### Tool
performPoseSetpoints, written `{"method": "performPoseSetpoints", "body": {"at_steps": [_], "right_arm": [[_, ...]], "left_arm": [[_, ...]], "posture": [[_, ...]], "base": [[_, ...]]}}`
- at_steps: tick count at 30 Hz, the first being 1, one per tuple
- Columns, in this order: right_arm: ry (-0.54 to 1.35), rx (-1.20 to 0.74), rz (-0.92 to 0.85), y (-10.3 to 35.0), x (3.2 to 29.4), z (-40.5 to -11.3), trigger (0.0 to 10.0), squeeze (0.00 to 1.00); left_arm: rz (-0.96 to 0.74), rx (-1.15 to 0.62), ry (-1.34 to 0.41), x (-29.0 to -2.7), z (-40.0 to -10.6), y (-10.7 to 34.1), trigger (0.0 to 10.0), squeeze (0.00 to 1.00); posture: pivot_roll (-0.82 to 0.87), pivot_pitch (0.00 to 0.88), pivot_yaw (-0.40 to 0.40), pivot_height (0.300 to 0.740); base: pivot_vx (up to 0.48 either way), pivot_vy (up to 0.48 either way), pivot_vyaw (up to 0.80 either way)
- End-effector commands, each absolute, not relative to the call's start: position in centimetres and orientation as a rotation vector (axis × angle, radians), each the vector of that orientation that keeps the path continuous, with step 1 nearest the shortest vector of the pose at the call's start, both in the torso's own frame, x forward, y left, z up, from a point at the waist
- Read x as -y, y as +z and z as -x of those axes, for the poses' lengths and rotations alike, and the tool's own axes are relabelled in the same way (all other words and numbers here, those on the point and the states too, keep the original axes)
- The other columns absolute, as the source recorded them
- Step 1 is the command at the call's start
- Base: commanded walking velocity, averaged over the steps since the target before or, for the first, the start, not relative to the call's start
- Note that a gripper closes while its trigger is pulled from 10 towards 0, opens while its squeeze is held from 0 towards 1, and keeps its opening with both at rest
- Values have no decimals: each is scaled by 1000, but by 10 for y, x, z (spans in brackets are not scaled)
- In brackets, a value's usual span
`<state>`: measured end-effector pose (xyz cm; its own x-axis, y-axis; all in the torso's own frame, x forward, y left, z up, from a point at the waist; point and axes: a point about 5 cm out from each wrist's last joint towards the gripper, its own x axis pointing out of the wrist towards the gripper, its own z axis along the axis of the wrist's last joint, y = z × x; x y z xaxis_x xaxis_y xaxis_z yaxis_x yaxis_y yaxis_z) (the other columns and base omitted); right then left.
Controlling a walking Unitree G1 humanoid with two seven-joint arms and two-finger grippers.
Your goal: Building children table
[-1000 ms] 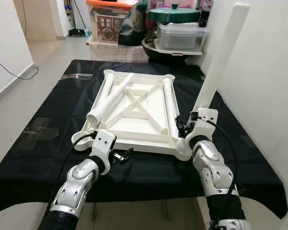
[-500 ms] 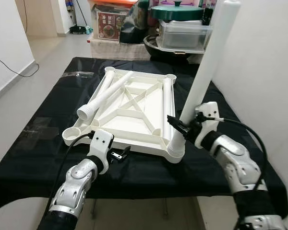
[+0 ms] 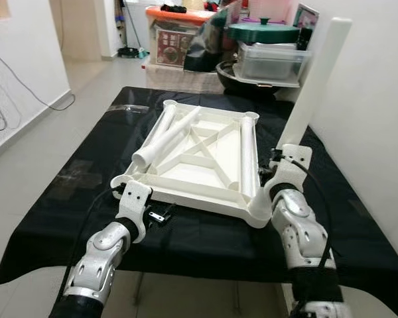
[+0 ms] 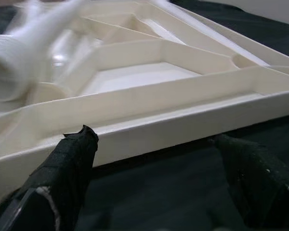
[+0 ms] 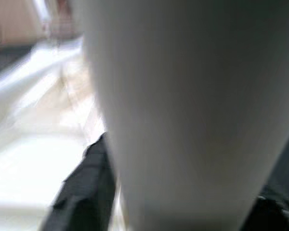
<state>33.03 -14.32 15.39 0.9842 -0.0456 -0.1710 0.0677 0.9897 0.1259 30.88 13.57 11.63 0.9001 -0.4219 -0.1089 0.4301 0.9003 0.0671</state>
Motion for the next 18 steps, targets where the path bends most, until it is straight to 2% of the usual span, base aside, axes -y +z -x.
{"method": "performPoseSetpoints", "body": {"at_steps": [1, 4, 6, 7, 10, 14, 15, 16, 17, 18], "right_arm": [[-12, -166, -137, 154, 143, -332, 10000, 1000], [-6, -150, -135, 158, 147, -337, 10000, 1000], [54, -96, -148, 172, 157, -347, 10000, 0], [54, -96, -148, 172, 157, -347, 10000, 0], [357, -16, -111, 187, 177, -341, 10000, 0], [485, -40, -22, 183, 184, -334, 10000, 0], [522, -53, 12, 181, 185, -332, 4000, 0], [522, -53, 12, 181, 185, -332, 4000, 0], [529, -56, 9, 181, 186, -334, 0, 0], [529, -56, 9, 181, 186, -334, 0, 0]], "left_arm": [[-86, -100, -461, -130, -309, 115, 10000, 0], [-87, -101, -458, -131, -309, 115, 10000, 0], [-86, -97, -456, -132, -311, 116, 10000, 0], [-86, -97, -456, -132, -311, 116, 10000, 0], [-88, -98, -450, -137, -310, 115, 10000, 0], [-91, -103, -448, -137, -309, 113, 10000, 0], [-90, -102, -451, -135, -309, 113, 10000, 0], [-90, -102, -451, -135, -309, 113, 10000, 0], [-87, -99, -452, -133, -309, 114, 10000, 0], [-87, -99, -452, -133, -309, 114, 10000, 0]], "posture": [[47, 0, -103, 740], [45, 0, -104, 740], [44, 0, -107, 740], [44, 0, -107, 740], [42, 0, -110, 740], [39, 0, -109, 740], [41, 0, -114, 740], [41, 0, -114, 740], [50, 0, -118, 740], [50, 0, -118, 740]], "base": [[0, 0, 0], [0, 0, 0], [0, 0, 0], [0, 0, 0], [0, 0, 0], [0, 0, 0], [0, 0, 0], [0, 0, 0], [0, 0, 0], [0, 0, 0]]}}
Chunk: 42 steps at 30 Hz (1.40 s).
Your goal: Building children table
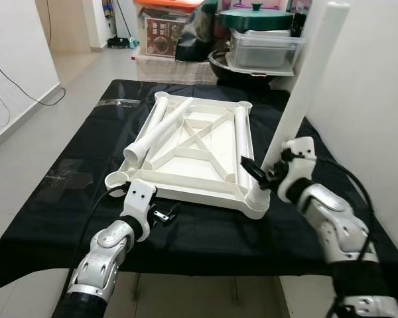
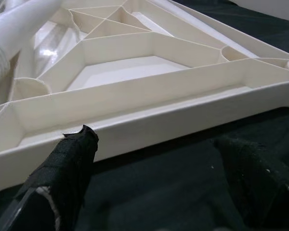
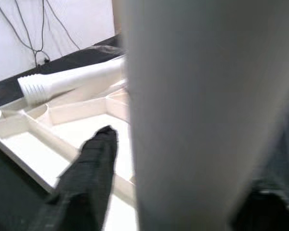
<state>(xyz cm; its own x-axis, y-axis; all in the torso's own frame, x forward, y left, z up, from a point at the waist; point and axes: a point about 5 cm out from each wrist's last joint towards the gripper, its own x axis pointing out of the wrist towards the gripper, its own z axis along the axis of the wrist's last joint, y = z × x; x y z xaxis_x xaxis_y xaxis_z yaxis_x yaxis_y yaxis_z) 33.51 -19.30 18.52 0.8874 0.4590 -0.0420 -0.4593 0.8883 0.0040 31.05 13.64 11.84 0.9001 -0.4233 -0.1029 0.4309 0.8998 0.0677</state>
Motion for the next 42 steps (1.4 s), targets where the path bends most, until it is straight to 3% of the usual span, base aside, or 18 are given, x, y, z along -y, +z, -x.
{"method": "performPoseSetpoints", "body": {"at_steps": [1, 5, 6, 7, 11, 16, 17, 21, 22, 23, 26, 27, 32, 37, 38, 40, 41, 42], "right_arm": [[530, -54, -1, 181, 186, -336, 0, 0], [381, -37, -83, 179, 183, -351, 0, 0], [173, -90, -143, 169, 187, -359, 0, 0], [173, -90, -143, 169, 187, -359, 0, 0], [-220, -217, -226, 144, 199, -353, 0, 0], [-310, -249, -265, 137, 187, -337, 0, 0], [-212, -256, -257, 143, 165, -327, 10000, 0], [-84, -218, -262, 151, 149, -324, 10000, 0], [-16, -170, -251, 158, 145, -325, 10000, 106], [24, -131, -264, 163, 144, -328, 10000, 1000], [77, -96, -269, 169, 143, -331, 10000, 1000], [157, -69, -261, 182, 146, -339, 10000, 0], [359, 55, -142, 226, 166, -350, 10000, 0], [531, 93, -9, 227, 165, -346, 10000, 0], [574, 78, 25, 220, 163, -343, 5216, 0], [597, 58, 58, 213, 162, -342, 4510, 0], [601, 23, 81, 202, 163, -344, 0, 0], [601, 23, 81, 202, 163, -344, 0, 0]], "left_arm": [[-85, -96, -452, -132, -309, 115, 10000, 0], [-85, -94, -447, -132, -309, 115, 10000, 0], [-86, -94, -446, -134, -308, 116, 10000, 0], [-86, -94, -446, -134, -308, 116, 10000, 0], [-97, -100, -441, -137, -307, 114, 10000, 0], [-99, -101, -440, -139, -307, 115, 10000, 0], [-100, -101, -451, -136, -307, 115, 10000, 0], [-101, -101, -460, -134, -307, 115, 10000, 0], [-101, -101, -460, -134, -309, 115, 10000, 0], [-100, -97, -461, -133, -311, 116, 10000, 0], [-98, -93, -462, -133, -312, 117, 10000, 0], [-98, -89, -460, -134, -313, 118, 10000, 0], [-96, -94, -451, -136, -311, 115, 10000, 0], [-86, -96, -452, -132, -308, 114, 10000, 0], [-84, -97, -450, -132, -308, 113, 10000, 0], [-84, -98, -448, -132, -308, 113, 10000, 0], [-85, -100, -445, -132, -309, 113, 10000, 0], [-85, -100, -445, -132, -309, 113, 10000, 0]], "posture": [[50, 0, -118, 740], [67, 0, -124, 740], [74, 0, -125, 740], [74, 0, -125, 740], [81, 0, -124, 740], [81, 0, -117, 740], [63, 0, -106, 740], [57, 0, -102, 740], [54, 0, -102, 740], [56, 0, -105, 740], [57, 0, -106, 740], [53, 0, -107, 740], [51, 0, -114, 740], [57, 0, -122, 740], [59, 0, -126, 740], [63, 0, -129, 740], [65, 0, -130, 740], [65, 0, -130, 740]], "base": [[0, 0, 0], [0, 0, 0], [0, 0, 0], [0, 0, 0], [0, 0, 0], [0, 0, 0], [0, 0, 0], [0, 0, 0], [0, 0, 0], [0, 0, 0], [0, 0, 0], [0, 0, 0], [0, 0, 0], [0, 0, 0], [0, 0, 0], [0, 0, 0], [0, 0, 0], [0, 0, 0]]}}
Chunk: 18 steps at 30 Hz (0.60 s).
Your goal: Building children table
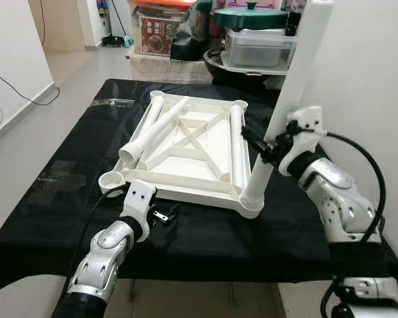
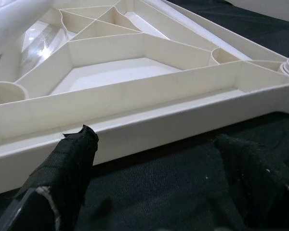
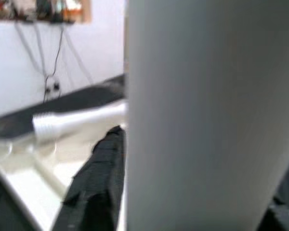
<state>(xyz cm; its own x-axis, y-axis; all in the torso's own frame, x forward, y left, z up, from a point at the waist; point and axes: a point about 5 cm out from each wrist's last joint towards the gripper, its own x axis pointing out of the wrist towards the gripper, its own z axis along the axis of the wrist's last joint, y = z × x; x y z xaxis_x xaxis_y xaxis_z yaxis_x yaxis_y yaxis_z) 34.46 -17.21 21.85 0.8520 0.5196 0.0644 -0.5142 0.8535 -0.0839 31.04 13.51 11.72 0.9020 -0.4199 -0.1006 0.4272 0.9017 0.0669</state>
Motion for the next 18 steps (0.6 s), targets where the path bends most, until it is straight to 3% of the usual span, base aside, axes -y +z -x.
{"method": "performPoseSetpoints", "body": {"at_steps": [1, 5, 10, 12, 14, 15, 17, 18], "right_arm": [[588, -18, 46, 192, 163, -347, 0, 0], [590, -33, 33, 189, 160, -347, 0, 0], [169, -175, 12, 174, 183, -365, 0, 0], [-227, -202, -121, 163, 199, -354, 0, 0], [-310, -207, -149, 160, 200, -347, 0, 0], [-251, -204, -146, 159, 179, -338, 5255, 0], [-251, -204, -146, 159, 179, -338, 5255, 0], [-160, -171, -141, 163, 162, -336, 10000, 0]], "left_arm": [[-85, -97, -443, -132, -309, 114, 10000, 0], [-88, -96, -440, -135, -309, 115, 10000, 0], [-95, -110, -440, -137, -306, 110, 10000, 0], [-90, -113, -446, -135, -304, 110, 10000, 0], [-87, -113, -447, -135, -303, 110, 10000, 0], [-88, -113, -441, -137, -303, 111, 10000, 0], [-88, -113, -441, -137, -303, 111, 10000, 0], [-89, -114, -438, -137, -303, 110, 10000, 0]], "posture": [[75, 0, -134, 740], [71, 0, -129, 740], [60, 0, -120, 740], [68, 0, -123, 740], [68, 0, -122, 740], [69, 0, -120, 740], [69, 0, -120, 740], [68, 0, -115, 740]], "base": [[0, 0, 0], [0, 0, 0], [0, 0, 0], [0, 0, 0], [0, 0, 0], [0, 0, 0], [0, 0, 0], [0, 0, 0]]}}
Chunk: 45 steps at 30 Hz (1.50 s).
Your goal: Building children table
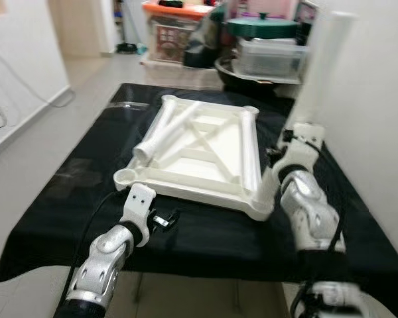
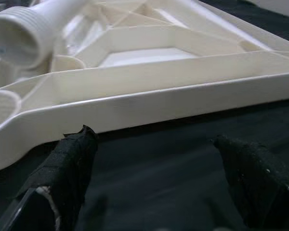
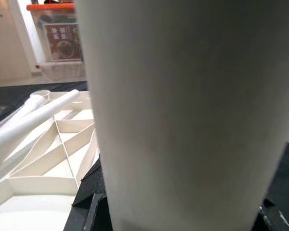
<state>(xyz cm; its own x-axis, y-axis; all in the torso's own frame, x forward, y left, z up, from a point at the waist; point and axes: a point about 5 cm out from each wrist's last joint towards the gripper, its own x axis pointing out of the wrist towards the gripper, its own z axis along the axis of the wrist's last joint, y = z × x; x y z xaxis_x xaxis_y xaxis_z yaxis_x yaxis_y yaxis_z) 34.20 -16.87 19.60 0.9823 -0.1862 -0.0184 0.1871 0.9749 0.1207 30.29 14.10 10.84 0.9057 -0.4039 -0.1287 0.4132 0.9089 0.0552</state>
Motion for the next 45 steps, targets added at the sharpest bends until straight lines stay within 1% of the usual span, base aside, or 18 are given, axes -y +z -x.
{"method": "performPoseSetpoints", "body": {"at_steps": [1, 2, 5, 6, 15, 16, 19, 20, 22, 25, 29, 37, 38, 39, 40, 43, 44, 45], "right_arm": [[-160, -171, -141, 163, 162, -336, 10000, 0], [12, -75, -147, 177, 134, -331, 10000, 1000], [98, -39, -142, 185, 128, -333, 10000, 890], [123, -29, -147, 189, 130, -336, 10000, 0], [590, 23, -169, 208, 130, -332, 10000, 0], [669, 3, -110, 201, 129, -329, 8549, 0], [735, -25, -48, 193, 130, -327, 8549, 0], [732, -38, -58, 190, 129, -329, 980, 0], [681, -54, -79, 186, 128, -334, 0, 0], [499, -117, -115, 176, 131, -347, 0, 0], [-246, -292, -255, 139, 176, -350, 0, 0], [-214, -298, -244, 132, 162, -329, 157, 0], [-78, -236, -250, 143, 147, -329, 10000, 0], [19, -178, -256, 152, 136, -328, 10000, 35], [81, -128, -261, 160, 128, -328, 10000, 1000], [138, -76, -265, 174, 131, -336, 10000, 1000], [166, -70, -269, 180, 135, -341, 10000, 0], [166, -70, -269, 180, 135, -341, 10000, 0]], "left_arm": [[-89, -114, -438, -137, -303, 110, 10000, 0], [-94, -115, -450, -137, -304, 111, 10000, 0], [-102, -114, -453, -138, -307, 112, 10000, 0], [-101, -110, -447, -140, -308, 113, 10000, 0], [-88, -105, -449, -136, -307, 113, 10000, 0], [-89, -110, -450, -135, -306, 111, 10000, 0], [-91, -116, -451, -135, -306, 109, 10000, 0], [-91, -112, -447, -136, -307, 111, 10000, 0], [-93, -110, -442, -137, -307, 112, 10000, 0], [-95, -108, -437, -139, -307, 112, 10000, 0], [-93, -117, -449, -135, -304, 110, 10000, 0], [-95, -116, -454, -136, -304, 112, 10000, 0], [-98, -115, -459, -136, -306, 113, 10000, 0], [-100, -114, -464, -135, -307, 113, 10000, 0], [-102, -114, -466, -135, -307, 113, 10000, 0], [-102, -113, -464, -136, -309, 113, 10000, 0], [-100, -112, -461, -136, -309, 113, 10000, 0], [-100, -112, -461, -136, -309, 113, 10000, 0]], "posture": [[68, 0, -115, 740], [54, 0, -106, 740], [53, 0, -107, 740], [53, 0, -107, 740], [51, 0, -111, 740], [57, 0, -117, 740], [57, 0, -117, 740], [66, 0, -124, 740], [71, 0, -126, 740], [67, 0, -122, 740], [68, 0, -109, 740], [68, 0, -103, 740], [57, 0, -91, 740], [55, 0, -92, 740], [55, 0, -92, 740], [55, 0, -97, 740], [53, 0, -99, 740], [53, 0, -99, 740]], "base": [[0, 0, 0], [0, 0, 0], [0, 0, 0], [0, 0, 0], [0, 0, 0], [0, 0, 0], [0, 0, 0], [0, 0, 0], [0, 0, 0], [0, 0, 0], [0, 0, 0], [0, 0, 0], [0, 0, 0], [0, 0, 0], [0, 0, 0], [0, 0, 0], [0, 0, 0], [0, 0, 0]]}}
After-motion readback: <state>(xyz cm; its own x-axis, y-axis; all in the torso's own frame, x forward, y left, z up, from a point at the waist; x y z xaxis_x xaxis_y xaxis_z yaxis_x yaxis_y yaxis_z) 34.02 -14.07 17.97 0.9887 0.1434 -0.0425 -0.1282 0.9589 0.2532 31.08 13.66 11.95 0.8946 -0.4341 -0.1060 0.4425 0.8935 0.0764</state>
